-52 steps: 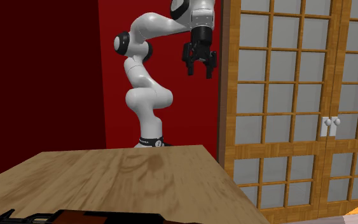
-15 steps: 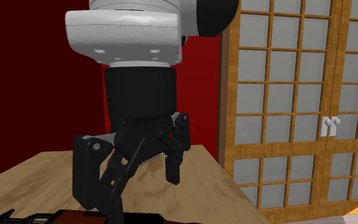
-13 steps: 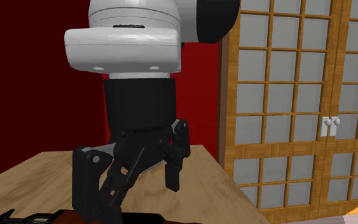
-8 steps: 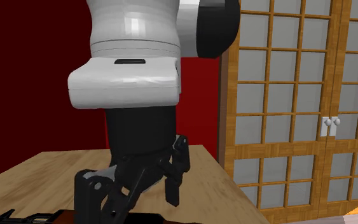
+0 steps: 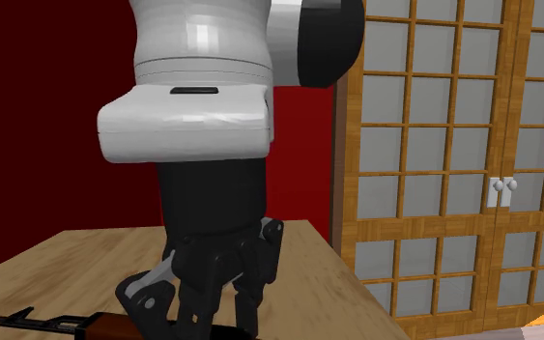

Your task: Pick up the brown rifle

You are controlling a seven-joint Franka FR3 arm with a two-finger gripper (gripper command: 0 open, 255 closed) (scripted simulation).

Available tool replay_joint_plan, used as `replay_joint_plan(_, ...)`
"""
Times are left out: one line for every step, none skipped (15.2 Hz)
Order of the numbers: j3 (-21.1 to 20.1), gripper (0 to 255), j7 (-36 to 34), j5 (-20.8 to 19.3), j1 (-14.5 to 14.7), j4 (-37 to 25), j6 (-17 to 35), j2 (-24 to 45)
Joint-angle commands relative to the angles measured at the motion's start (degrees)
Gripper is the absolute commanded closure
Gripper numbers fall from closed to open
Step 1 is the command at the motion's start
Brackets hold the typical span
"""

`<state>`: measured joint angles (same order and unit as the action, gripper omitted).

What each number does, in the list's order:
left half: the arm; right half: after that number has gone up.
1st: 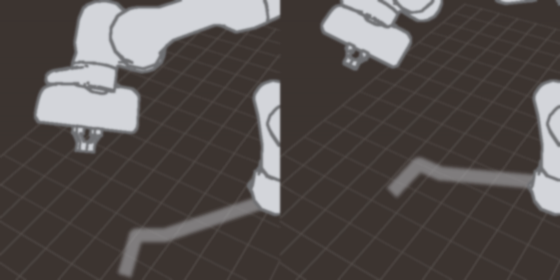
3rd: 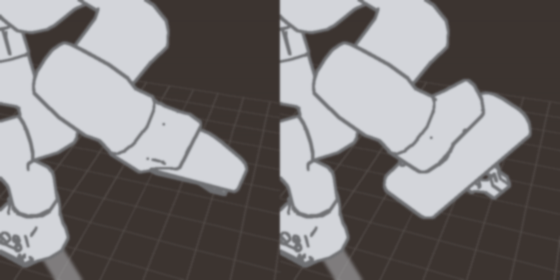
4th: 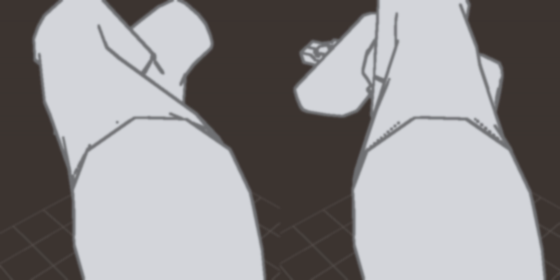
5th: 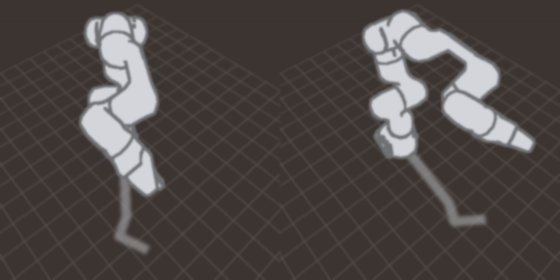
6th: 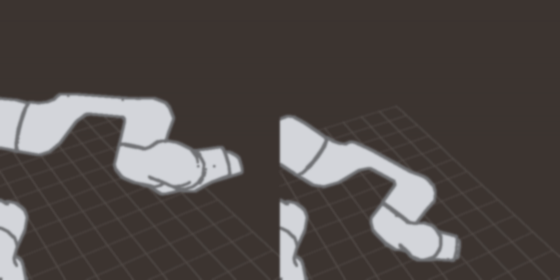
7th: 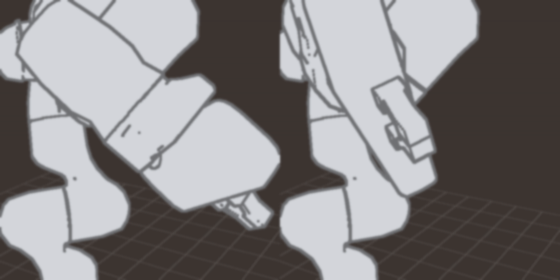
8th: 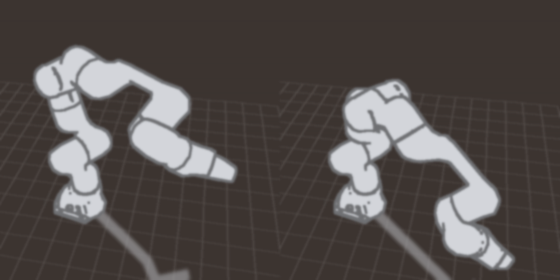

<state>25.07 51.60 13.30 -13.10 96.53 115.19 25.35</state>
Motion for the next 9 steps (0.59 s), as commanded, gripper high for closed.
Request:
replay_joint_plan(-0.1, 255, 0.0, 0.0, 0.0, 0.0, 0.0, 0.2)
replay_joint_plan(-0.1, 255, -0.1, 0.0, 0.1, 0.4, 0.2, -0.1)
replay_joint_plan(0.0, 255, -0.2, -0.2, 0.2, 0.1, -0.4, -0.4)
replay_joint_plan(0.1, 255, -0.3, -0.4, 0.2, -0.3, -1.0, -0.7)
replay_joint_plan(0.2, 255, -0.4, -0.5, 0.3, -0.7, -1.7, -1.0)
replay_joint_plan(0.3, 255, -0.5, -0.7, 0.3, -1.0, -2.3, -1.3)
replay_joint_plan(0.3, 255, -0.6, -0.8, 0.3, -1.4, -2.9, -1.6)
replay_joint_plan(0.4, 255, -0.8, -1.0, 0.3, -1.8, -3.6, -1.8)
replay_joint_plan(0.5, 255, -0.9, -1.1, 0.4, -2.3, -4.2, -2.1)
